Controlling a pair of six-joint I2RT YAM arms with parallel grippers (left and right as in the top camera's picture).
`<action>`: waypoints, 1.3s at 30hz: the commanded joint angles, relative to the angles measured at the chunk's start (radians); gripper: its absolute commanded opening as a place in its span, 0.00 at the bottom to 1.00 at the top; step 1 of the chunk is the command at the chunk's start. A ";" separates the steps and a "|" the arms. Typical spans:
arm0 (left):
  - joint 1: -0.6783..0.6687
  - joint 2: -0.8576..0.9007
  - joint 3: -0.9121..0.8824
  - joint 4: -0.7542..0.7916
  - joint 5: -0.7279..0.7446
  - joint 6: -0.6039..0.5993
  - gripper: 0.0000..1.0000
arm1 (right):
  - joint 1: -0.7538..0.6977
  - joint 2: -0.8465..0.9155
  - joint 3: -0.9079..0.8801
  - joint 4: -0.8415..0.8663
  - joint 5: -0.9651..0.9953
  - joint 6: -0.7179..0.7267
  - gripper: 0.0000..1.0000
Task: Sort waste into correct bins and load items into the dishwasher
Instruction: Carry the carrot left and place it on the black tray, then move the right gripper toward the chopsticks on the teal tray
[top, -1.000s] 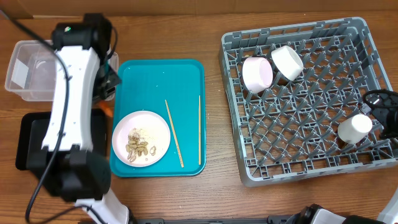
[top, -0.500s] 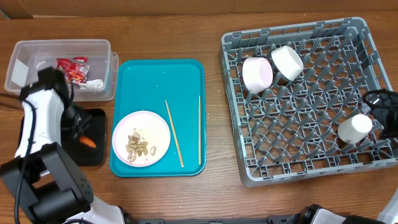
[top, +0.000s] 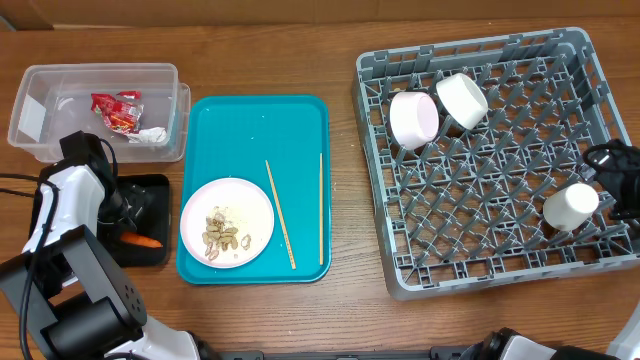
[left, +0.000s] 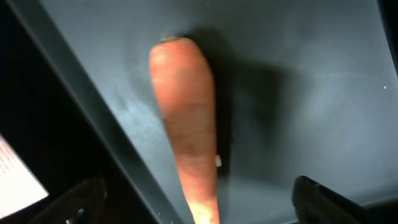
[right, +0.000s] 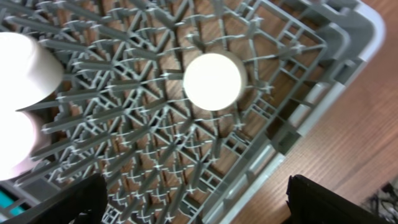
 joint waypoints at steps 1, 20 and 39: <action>0.008 -0.012 0.114 -0.077 0.018 0.008 1.00 | 0.040 -0.018 0.008 0.028 -0.092 -0.061 0.94; 0.008 -0.058 0.326 -0.309 0.265 0.225 1.00 | 1.212 0.239 0.098 0.307 -0.150 -0.050 0.89; 0.008 -0.058 0.326 -0.303 0.231 0.225 1.00 | 1.450 0.718 0.077 0.464 -0.054 0.160 0.67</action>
